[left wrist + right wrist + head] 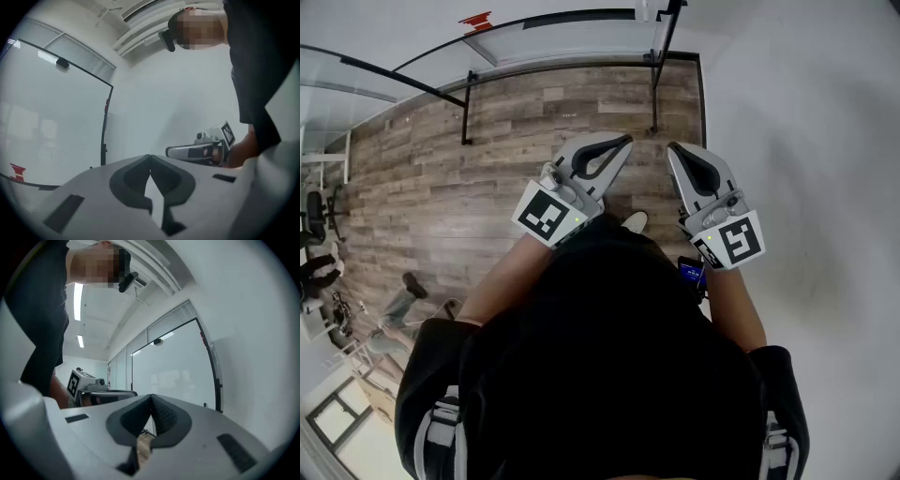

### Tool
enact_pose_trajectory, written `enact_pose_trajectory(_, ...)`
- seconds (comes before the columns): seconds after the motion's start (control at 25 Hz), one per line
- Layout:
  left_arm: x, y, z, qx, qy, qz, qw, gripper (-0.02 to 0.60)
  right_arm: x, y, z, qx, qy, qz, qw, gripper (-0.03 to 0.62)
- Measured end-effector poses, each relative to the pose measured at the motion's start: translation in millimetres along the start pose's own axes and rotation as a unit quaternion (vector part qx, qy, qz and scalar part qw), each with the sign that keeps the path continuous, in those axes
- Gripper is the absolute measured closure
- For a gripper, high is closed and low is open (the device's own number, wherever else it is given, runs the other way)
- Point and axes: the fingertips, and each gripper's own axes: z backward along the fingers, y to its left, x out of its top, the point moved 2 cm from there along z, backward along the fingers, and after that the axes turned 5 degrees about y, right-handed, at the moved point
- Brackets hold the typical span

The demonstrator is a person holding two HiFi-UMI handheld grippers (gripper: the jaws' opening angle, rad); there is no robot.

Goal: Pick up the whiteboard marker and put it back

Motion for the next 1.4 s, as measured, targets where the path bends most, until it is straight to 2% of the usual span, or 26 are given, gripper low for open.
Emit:
enact_pose_trajectory(0.48,-2.0,-13.3,14.7,0.007,0.008,0.006,0.9999,0.578,-2.6,21.2,11.5,0.025,0.012,-0.002,1.0,0.592)
enact_pose_trajectory(0.8,14.5,-24.2,17.9,-0.009,-0.005,-0.003,0.9999,0.578,5.6,28.4,15.8,0.041,0.014,-0.006,0.999,0.592)
enact_pose_trajectory(0.88,19.0,-21.8,18.0,-0.006,-0.016,-0.005,0.9998,0.578,8.8,25.3,14.3,0.041,0.011,-0.009,0.999,0.592)
enact_pose_trajectory(1.0,17.9,-14.9,14.5,0.004,0.0,-0.005,1.0,0.577,10.8,17.5,9.4,0.042,0.007,-0.017,0.999,0.592)
enact_pose_trajectory(1.16,20.6,-7.4,7.7,-0.003,-0.011,-0.004,0.9999,0.578,14.1,10.7,1.6,0.042,0.008,-0.009,0.999,0.592)
enact_pose_trajectory(1.4,19.1,13.3,-1.2,-0.004,0.002,0.0,1.0,0.578,17.5,2.4,-15.1,0.033,0.013,-0.008,0.999,0.592)
